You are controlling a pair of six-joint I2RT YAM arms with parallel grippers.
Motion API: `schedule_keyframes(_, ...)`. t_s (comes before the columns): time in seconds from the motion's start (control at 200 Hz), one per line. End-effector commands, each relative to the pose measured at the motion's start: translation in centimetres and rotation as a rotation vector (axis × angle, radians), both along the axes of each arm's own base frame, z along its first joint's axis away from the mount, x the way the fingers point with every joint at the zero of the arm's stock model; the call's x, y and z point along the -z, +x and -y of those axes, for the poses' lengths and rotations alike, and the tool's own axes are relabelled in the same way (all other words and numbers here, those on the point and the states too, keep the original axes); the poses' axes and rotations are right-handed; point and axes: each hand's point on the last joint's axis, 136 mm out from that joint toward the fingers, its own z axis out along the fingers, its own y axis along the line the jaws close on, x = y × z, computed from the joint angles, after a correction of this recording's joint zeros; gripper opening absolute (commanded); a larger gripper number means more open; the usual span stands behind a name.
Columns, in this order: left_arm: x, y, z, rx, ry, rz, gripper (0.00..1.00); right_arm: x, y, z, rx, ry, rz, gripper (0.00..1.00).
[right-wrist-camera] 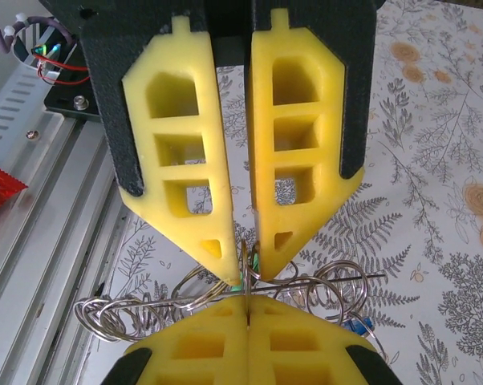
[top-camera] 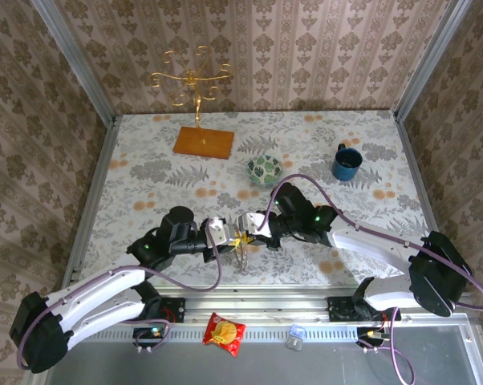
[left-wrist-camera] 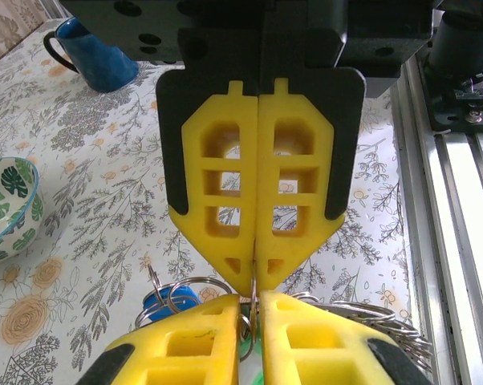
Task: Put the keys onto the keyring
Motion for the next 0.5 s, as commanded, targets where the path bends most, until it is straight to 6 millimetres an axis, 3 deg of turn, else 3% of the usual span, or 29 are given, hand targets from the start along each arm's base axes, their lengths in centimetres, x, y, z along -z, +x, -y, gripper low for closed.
schedule_keyframes(0.0, -0.6, 0.2, 0.3, 0.01, -0.014, 0.016, 0.13, -2.0, 0.0, -1.0, -0.033, 0.066, 0.015, 0.0)
schedule_keyframes(0.245, -0.8, 0.3, 0.5, 0.015, -0.014, 0.011, 0.0, -2.0, 0.0, -1.2, -0.034, 0.064, 0.017, 0.0)
schedule_keyframes(0.335, -1.2, 0.4, 0.3, -0.003, -0.015, 0.01, 0.0, -1.7, 0.5, -0.7, 0.0, 0.041, 0.027, 0.0)
schedule_keyframes(0.415, -2.2, 1.3, -0.2, -0.077, -0.023, 0.004, 0.0, -1.9, 1.3, 0.3, 0.061, 0.042, 0.029, 0.21)
schedule_keyframes(0.495, -3.9, 2.9, -0.7, -0.219, -0.068, -0.062, 0.0, -2.8, 1.8, 1.6, 0.121, 0.062, 0.018, 0.27)
